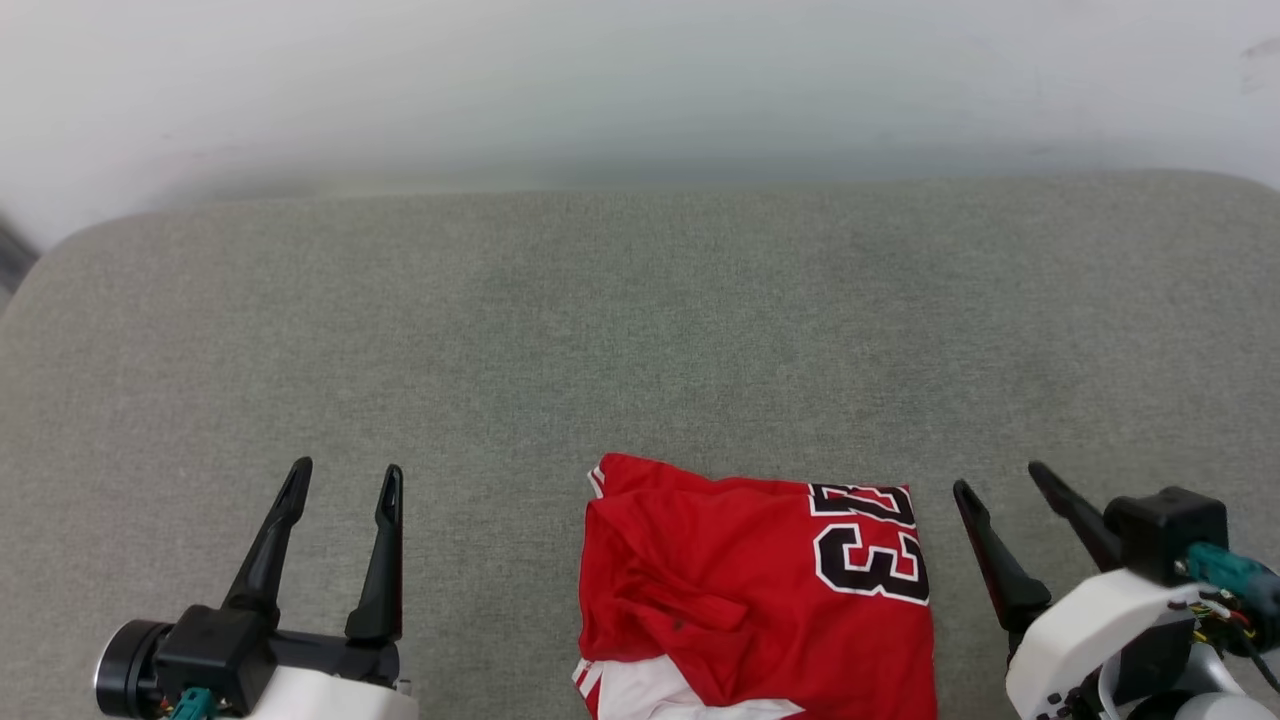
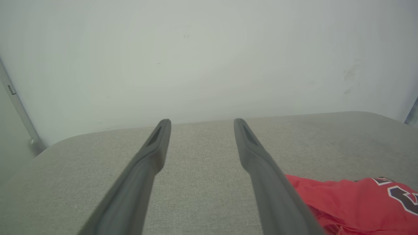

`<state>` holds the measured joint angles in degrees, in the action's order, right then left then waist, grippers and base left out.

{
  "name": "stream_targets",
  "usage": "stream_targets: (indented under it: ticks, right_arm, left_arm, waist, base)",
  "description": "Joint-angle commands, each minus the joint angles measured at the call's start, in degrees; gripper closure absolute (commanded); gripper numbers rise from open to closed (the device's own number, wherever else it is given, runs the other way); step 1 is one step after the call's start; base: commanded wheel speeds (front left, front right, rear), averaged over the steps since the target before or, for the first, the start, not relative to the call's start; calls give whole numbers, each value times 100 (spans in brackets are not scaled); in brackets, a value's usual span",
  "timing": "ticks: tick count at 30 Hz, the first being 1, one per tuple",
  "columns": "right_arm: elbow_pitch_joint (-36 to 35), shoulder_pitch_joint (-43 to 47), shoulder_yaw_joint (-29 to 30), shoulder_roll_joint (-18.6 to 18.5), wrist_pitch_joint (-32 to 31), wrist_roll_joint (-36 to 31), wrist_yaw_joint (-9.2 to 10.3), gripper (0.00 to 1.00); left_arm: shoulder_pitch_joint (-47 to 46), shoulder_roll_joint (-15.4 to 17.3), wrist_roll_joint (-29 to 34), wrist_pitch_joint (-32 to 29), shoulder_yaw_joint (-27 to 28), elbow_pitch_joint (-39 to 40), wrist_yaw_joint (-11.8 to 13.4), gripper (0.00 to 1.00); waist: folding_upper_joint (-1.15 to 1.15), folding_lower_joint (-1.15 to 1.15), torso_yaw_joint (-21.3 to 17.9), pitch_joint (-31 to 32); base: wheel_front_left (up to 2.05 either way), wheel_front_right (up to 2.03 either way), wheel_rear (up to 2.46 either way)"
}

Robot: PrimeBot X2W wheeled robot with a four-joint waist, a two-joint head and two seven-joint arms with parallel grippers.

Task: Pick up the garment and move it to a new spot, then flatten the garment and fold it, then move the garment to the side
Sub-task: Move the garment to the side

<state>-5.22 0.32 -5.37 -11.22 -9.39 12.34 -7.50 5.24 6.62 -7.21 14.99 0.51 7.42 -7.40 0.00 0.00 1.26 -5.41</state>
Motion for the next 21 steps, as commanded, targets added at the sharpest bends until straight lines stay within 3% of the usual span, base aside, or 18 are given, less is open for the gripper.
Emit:
stream_targets:
  ticks: [1, 3, 4, 5, 8, 10, 16, 21]
  right_arm:
    - [-88, 71, -23, -31, -489, 179, 3, 0]
    - [-185, 92, 6, -20, -1175, 364, 3, 0]
    - [-185, 92, 6, -20, -1175, 364, 3, 0]
    - [-267, 107, 77, 80, -1779, 571, 3, 0]
    - [-287, 111, 152, 87, -2558, 532, 3, 0]
    - [-190, 52, 286, 351, -2956, 676, 3, 0]
    - [292, -213, 264, 523, -3611, 607, 2, 0]
    - [729, -237, 68, 535, -3682, 494, 2, 0]
  left_arm:
    - [-104, 29, 16, 26, -14, 11, -9, 0]
    - [-158, 36, 2, 26, -40, 2, -9, 0]
    - [-158, 36, 2, 26, -40, 2, -9, 0]
    - [-219, 45, -12, 26, -66, -14, -9, 0]
    - [-291, 48, -19, 26, -123, -58, -8, 0]
    - [-352, 52, -25, 26, -157, -74, -9, 0]
    - [-547, 93, -82, 26, -354, -170, -8, 0]
    - [-633, 64, -93, 26, -411, -218, -8, 0]
  waist:
    - [0, 0, 31, -94]
    - [0, 0, 71, -185]
    - [0, 0, 71, -185]
    - [0, 0, 124, -281]
    - [0, 0, 220, -404]
    - [0, 0, 278, -494]
    - [0, 0, 556, -721]
    - [0, 0, 713, -785]
  base:
    - [0, 0, 0]
    - [0, 0, 0]
    - [0, 0, 0]
    - [0, 0, 0]
    - [0, 0, 0]
    - [0, 0, 0]
    - [0, 0, 0]
    - [0, 0, 0]
